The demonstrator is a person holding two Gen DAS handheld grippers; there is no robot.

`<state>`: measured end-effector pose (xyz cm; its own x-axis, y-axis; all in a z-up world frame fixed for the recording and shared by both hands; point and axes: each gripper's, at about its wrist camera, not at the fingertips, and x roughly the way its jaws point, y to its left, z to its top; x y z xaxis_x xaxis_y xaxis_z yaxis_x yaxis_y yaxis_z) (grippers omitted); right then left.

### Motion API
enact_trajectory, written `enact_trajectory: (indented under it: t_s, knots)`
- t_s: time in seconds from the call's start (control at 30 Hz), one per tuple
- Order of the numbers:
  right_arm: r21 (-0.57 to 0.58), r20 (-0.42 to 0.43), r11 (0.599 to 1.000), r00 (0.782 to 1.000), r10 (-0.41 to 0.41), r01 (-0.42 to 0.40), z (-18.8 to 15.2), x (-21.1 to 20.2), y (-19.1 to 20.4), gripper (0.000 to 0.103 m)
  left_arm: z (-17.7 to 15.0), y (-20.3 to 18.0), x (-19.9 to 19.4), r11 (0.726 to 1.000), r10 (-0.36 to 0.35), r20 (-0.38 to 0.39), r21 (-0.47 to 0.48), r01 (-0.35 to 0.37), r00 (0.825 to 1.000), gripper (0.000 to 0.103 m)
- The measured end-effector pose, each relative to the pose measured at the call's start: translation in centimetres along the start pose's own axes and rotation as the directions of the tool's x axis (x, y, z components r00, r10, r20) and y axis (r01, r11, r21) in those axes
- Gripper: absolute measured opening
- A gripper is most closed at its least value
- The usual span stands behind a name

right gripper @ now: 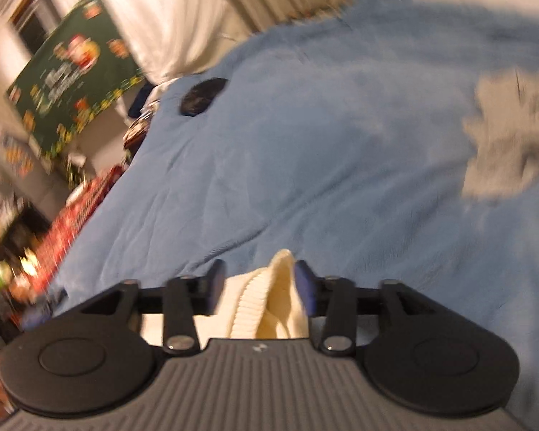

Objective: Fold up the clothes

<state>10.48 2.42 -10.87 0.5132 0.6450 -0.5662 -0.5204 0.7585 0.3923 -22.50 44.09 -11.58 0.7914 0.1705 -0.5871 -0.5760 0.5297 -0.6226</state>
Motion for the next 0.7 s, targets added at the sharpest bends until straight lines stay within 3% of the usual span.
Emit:
enact_trajectory:
  t_s: [0.03,0.07,0.1,0.23,0.33,0.47,0.6,0.67,0.7]
  knots:
    - [-0.051,0.018,0.999,1.0,-0.003,0.004,0.0,-1.0,1.1,0.084,-0.1,-1.1,-0.9,0.999,0.001,0.019,0.054,-0.002,1.0,0.064]
    - [-0.096,0.041,0.995,0.999,0.002,0.002,0.0,-2.0,2.2,0.098,-0.3,-2.3,-1.5,0.995,0.0,0.039,0.101,-0.004,0.999,0.07]
    - [-0.144,0.073,0.99,0.997,0.014,-0.004,-0.1,-3.2,3.3,0.101,-0.7,-3.4,-2.2,0.99,-0.01,0.063,0.141,0.001,0.998,0.073]
    - [-0.294,0.125,0.955,0.989,0.077,-0.037,-0.9,-7.0,7.3,0.102,-2.0,-7.8,-4.7,0.954,-0.059,0.157,0.299,0.009,0.986,0.092]
    - [-0.325,0.15,0.945,0.985,0.082,-0.029,-2.0,-9.7,9.4,0.102,-2.9,-10.7,-6.3,0.914,-0.082,0.258,0.405,-0.031,0.963,0.098]
    - [-0.332,0.235,0.939,0.972,-0.009,0.089,-3.8,-12.1,11.6,0.102,-5.1,-12.8,-8.9,0.847,-0.127,0.362,0.524,-0.089,0.924,0.103]
    - [-0.373,0.315,0.9,0.943,-0.105,0.225,-6.5,-13.9,13.6,0.102,-8.0,-12.7,-10.4,0.77,-0.162,0.404,0.622,-0.141,0.9,0.103]
    - [-0.384,0.358,0.886,0.926,-0.119,0.262,-8.1,-14.9,14.1,0.102,-9.6,-12.4,-11.1,0.756,-0.16,0.454,0.628,-0.187,0.877,0.103]
    - [-0.378,0.377,0.883,0.917,-0.128,0.279,-8.9,-15.3,14.3,0.102,-10.0,-12.3,-11.2,0.765,-0.138,0.462,0.612,-0.202,0.876,0.103]
